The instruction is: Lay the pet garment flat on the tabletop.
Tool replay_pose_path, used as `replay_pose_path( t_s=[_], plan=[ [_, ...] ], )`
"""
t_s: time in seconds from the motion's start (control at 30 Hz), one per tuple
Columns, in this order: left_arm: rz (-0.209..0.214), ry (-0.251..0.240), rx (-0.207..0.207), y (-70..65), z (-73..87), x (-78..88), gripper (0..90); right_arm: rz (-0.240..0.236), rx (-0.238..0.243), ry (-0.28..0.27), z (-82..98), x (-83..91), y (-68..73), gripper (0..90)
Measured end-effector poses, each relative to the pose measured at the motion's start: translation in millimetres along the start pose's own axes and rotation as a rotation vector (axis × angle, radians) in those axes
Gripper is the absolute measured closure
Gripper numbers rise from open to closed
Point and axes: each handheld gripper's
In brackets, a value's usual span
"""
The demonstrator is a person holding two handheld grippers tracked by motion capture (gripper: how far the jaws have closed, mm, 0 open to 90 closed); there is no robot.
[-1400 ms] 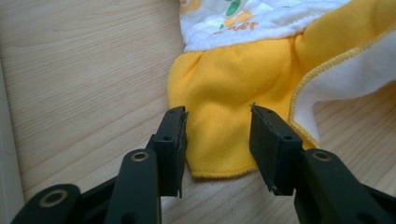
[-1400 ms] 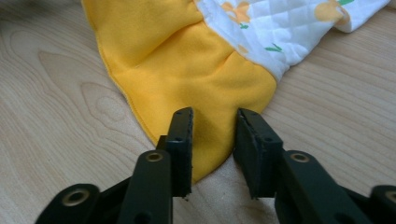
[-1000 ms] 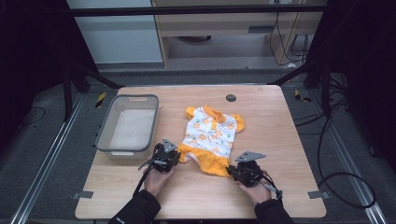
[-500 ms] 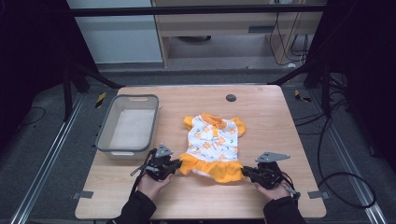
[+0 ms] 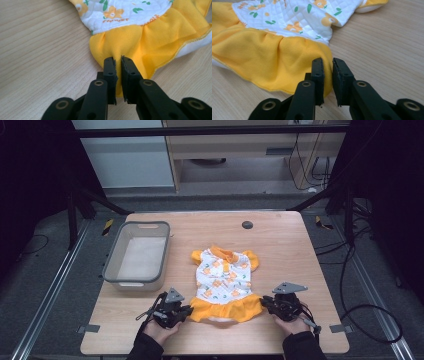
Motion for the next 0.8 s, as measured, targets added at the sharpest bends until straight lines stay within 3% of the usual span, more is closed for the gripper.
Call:
replay_pose_path(
  t_s=[0.03,0.13,0.23,0.27,0.33,0.47,0.57,0.8],
  plan=[
    [0.0,0.0,0.0,0.0,0.0,0.0,79.1,0.0,0.0,0.0,0.0,0.0,0.0,77.1],
    [-0.021,-0.067,0.002,-2.0,-1.4,12.3,73.5,0.019,0.003,-0.09,0.5,11.5,3.9,73.4],
    [-0.029,-0.106,-0.007,-4.6,-2.8,18.2,71.8,0.016,0.002,-0.124,0.1,16.7,6.0,74.5],
    [-0.025,-0.125,-0.023,-9.9,-5.2,20.0,71.8,0.005,0.008,-0.16,-1.0,21.1,9.3,78.0],
    [-0.022,-0.13,-0.025,-12.0,-6.2,19.7,73.3,-0.011,0.012,-0.178,-1.7,22.6,12.5,82.2],
    [0.006,-0.137,-0.044,-21.6,-16.7,14.9,77.5,-0.049,0.033,-0.187,-5.9,19.8,22.5,89.7],
    [0.028,-0.14,-0.059,-29.3,-26.2,8.7,83.3,-0.077,0.044,-0.174,-10.7,11.4,29.2,90.0],
    [0.071,-0.1,-0.103,-51.0,-35.6,-16.1,88.0,-0.062,0.045,-0.127,-17.5,-11.8,28.5,90.0]
  ],
)
Point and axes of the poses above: each handheld gripper's, and its own axes: x roughly backward along the jaws, z roughly out of its underside, y roughly to its left, and after that the axes turned 12 degrees about y, right-handed
